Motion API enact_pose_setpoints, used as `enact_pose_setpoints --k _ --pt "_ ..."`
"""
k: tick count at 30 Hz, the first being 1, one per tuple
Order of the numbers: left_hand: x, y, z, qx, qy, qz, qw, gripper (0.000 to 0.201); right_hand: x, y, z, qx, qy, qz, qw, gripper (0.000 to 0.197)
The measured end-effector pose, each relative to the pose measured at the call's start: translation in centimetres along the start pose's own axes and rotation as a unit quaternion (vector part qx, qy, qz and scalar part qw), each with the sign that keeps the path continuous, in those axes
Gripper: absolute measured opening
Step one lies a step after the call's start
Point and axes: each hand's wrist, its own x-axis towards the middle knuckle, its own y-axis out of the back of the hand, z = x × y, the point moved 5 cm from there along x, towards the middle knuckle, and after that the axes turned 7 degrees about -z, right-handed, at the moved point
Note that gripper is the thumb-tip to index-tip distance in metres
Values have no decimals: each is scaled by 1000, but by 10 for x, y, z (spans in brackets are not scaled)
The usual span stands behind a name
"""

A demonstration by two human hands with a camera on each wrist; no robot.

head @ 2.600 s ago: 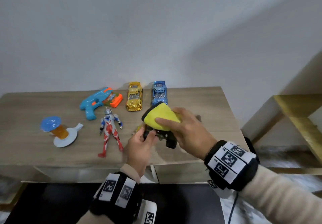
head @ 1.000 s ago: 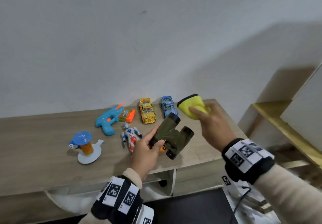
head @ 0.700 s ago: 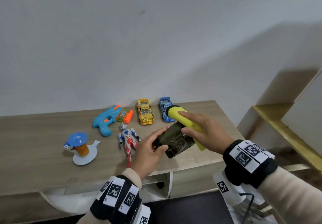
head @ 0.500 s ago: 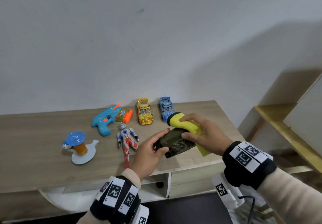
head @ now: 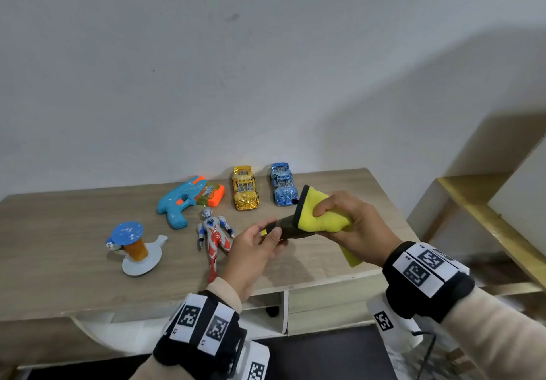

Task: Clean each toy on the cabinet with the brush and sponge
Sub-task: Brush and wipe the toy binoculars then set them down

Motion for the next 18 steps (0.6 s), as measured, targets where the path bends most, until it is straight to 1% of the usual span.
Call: enact_pose_setpoints --k 1,2,4,6,8,11,14,15,16,18 --pt "0 -2 -1 -43 14 -13 999 23 -2 2 1 -1 5 -2 1000 28" --pt "1 -3 -1 -62 20 -21 998 23 -4 3 3 -6 7 -6 1000 27" --pt "1 -4 -2 -68 17 -27 997 20 -7 4 5 -31 9 -18 999 27" --pt "0 -5 -4 -56 7 -16 998 19 -11 2 6 -71 16 -31 997 29" --pt "-1 -7 -6 -28 -16 -2 999 21 -13 0 8 -117 15 -33 992 32" --pt "-2 -12 -1 57 -74 16 996 30 -12 -8 1 -189 11 -27 981 28" --pt "-3 -17 5 126 -106 21 986 42 -13 -24 -8 -250 73 -46 964 36" --pt "-4 -17 7 131 -111 25 985 42 -15 -24 -8 -256 78 -43 963 36" --pt "-6 -17 8 130 -115 26 984 40 -15 -20 -5 -258 68 -29 963 34" --pt "-10 -14 9 141 -121 26 982 36 -15 1 8 -277 19 30 960 26"
